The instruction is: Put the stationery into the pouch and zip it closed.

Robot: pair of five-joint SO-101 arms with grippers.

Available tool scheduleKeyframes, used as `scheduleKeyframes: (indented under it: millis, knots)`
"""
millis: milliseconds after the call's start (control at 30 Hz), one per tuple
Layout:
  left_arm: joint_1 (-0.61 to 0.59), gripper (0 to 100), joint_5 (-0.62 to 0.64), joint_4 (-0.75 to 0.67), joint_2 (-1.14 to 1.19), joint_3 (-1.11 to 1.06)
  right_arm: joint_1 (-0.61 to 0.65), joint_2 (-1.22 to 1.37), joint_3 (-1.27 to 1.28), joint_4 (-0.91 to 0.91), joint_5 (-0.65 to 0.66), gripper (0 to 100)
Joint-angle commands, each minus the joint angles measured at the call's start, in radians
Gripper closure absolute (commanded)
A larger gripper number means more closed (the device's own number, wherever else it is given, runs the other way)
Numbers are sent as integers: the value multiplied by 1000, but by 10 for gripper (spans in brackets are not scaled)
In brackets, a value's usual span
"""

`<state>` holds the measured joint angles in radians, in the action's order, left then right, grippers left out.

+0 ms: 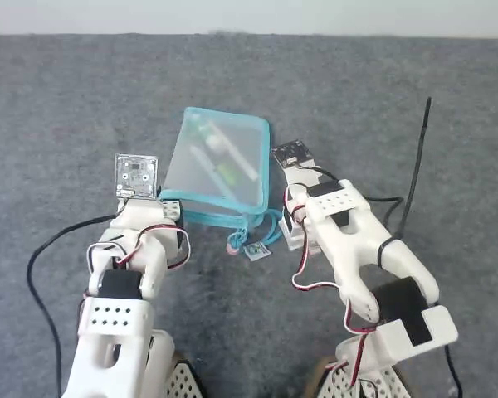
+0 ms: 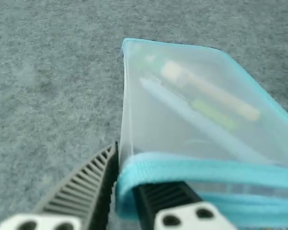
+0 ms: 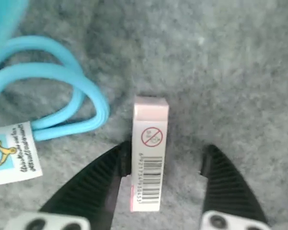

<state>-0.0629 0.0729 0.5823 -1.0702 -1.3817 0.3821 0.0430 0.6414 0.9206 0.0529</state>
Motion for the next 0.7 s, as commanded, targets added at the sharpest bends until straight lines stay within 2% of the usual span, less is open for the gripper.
scheduleKeyframes:
  millis: [0,100,333,567,667]
  knots:
    - [-5,988,5,0,-32,42,5,-2,-37,-4,-8,913]
    - [-5,988,5,-2,-32,42,-4,-8,-35,-1,-5,991]
    - [-5,988,5,-2,-28,42,-104,-96,-106,117,-3,992]
    - [-5,988,3,-43,-32,5,-259,-157,-112,113,48,992]
    - [-5,988,3,-54,-32,1,-288,-125,-115,94,48,992]
